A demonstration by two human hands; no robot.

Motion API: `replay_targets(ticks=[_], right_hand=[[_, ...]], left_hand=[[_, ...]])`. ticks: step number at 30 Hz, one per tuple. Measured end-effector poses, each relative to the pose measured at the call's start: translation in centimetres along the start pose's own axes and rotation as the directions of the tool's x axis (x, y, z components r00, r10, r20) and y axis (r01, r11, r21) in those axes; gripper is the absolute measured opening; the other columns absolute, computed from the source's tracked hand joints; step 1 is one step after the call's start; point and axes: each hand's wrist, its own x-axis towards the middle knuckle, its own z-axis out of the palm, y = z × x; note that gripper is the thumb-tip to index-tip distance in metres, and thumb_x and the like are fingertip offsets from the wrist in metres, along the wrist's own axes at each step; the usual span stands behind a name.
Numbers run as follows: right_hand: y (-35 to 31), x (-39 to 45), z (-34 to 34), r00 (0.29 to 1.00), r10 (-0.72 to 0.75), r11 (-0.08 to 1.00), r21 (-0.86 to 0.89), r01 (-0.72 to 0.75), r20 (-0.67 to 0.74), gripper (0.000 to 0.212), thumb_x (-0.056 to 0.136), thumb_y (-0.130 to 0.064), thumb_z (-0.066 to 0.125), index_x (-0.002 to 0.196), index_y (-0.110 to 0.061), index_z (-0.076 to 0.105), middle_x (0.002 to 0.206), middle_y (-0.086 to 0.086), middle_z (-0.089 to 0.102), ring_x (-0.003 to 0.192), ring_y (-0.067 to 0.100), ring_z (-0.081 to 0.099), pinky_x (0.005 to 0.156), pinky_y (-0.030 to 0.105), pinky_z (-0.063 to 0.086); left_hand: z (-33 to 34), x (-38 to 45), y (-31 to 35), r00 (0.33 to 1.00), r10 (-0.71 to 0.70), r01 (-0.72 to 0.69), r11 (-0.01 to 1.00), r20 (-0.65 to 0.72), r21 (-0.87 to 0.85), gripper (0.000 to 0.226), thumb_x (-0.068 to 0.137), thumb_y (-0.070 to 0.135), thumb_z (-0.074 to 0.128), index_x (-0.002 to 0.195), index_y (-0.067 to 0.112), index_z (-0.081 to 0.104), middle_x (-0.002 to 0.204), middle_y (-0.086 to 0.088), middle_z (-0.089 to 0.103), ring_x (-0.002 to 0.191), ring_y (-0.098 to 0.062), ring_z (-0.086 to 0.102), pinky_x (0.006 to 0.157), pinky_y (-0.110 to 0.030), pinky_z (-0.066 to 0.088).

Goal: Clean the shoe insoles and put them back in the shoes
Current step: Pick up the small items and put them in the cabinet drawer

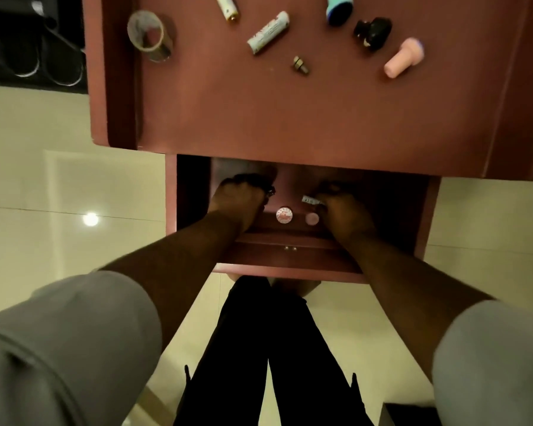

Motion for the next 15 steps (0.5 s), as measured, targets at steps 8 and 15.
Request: replay_targets(ticks=[8,15], right_hand=[[-3.9,-3.4,-3.9,0.949,-0.184,0.980,-0.127,0.155,-0.258,0.016,0.082,-0.017,0.067,0.096,-0.011,0.072,0.101,0.012,0.066,0.094,0.035,0.061,0.076,0.038,0.051],[-13.3,-3.3,-13.3,0.686,-0.372,0.899,-0.059,0.434,-0.625,0.011,0.085,-0.015,0.063,0.083,-0.006,0.069,0.076,0.008,0.061,0.072,0.025,0.055,0.073,0.033,0.044]], left_hand=[[-3.8,-4.9,0.1,0.981,-0.146,0.098,0.940,-0.125,-0.326,0.035,0.099,0.040,0.046,0.100,0.013,0.068,0.102,-0.008,0.067,0.089,-0.030,0.065,0.067,-0.034,0.048],[-15.8,-7.5,-4.5,0.776,-0.442,0.038,0.744,-0.449,-0.667,0.026,0.093,0.018,0.062,0.117,0.010,0.062,0.128,-0.010,0.051,0.099,-0.015,0.055,0.079,-0.026,0.044]])
